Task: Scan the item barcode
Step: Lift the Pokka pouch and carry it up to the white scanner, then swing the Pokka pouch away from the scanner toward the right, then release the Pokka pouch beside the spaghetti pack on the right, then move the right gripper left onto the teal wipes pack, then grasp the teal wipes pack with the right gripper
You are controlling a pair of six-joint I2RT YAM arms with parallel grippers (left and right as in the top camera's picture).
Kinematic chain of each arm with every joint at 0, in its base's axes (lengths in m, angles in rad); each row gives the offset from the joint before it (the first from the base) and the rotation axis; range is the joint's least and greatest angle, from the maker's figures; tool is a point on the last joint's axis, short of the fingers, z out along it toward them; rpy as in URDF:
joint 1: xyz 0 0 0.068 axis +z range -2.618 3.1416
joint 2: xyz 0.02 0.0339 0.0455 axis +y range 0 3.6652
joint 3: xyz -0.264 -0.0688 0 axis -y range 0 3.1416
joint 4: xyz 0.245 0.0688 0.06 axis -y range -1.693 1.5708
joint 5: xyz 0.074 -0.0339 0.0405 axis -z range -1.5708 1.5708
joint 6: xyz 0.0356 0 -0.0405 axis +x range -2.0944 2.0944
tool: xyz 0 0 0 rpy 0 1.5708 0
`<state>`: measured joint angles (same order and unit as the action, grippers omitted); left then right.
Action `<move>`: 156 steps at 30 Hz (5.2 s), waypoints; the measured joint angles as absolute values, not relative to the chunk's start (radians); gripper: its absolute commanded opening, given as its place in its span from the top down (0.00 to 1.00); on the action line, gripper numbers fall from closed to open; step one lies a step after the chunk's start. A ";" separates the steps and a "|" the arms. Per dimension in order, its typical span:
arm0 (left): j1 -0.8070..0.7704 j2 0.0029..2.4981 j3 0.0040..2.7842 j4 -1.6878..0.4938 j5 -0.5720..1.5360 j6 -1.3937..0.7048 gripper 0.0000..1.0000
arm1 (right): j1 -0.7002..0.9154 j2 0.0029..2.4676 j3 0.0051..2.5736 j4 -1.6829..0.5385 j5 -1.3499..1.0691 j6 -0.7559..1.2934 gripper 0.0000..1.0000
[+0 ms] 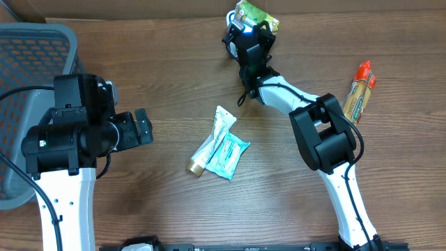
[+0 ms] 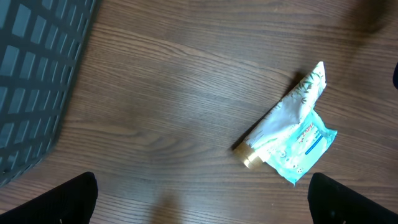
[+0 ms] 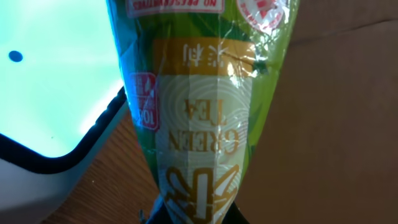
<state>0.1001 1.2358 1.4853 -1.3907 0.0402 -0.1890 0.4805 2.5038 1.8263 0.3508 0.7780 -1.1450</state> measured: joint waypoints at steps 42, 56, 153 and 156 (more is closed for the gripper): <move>0.100 1.237 1.485 -1.391 0.040 -0.189 0.00 | 0.135 1.805 1.367 -0.912 -0.127 0.272 0.96; 0.100 1.237 1.485 -1.391 0.040 -0.189 0.00 | -0.178 1.805 1.137 -0.694 -0.118 0.397 0.43; 0.100 1.237 1.485 -1.391 0.040 -0.189 0.00 | 0.726 1.594 1.109 -1.133 0.454 0.525 0.96; 0.100 1.237 1.485 -1.391 0.040 -0.189 0.01 | 0.726 1.699 1.114 -1.146 0.508 0.447 0.96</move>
<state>0.1001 1.2366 1.4853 -1.3911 0.0402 -0.1890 0.7261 1.6985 1.1145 -1.1461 0.5083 0.4465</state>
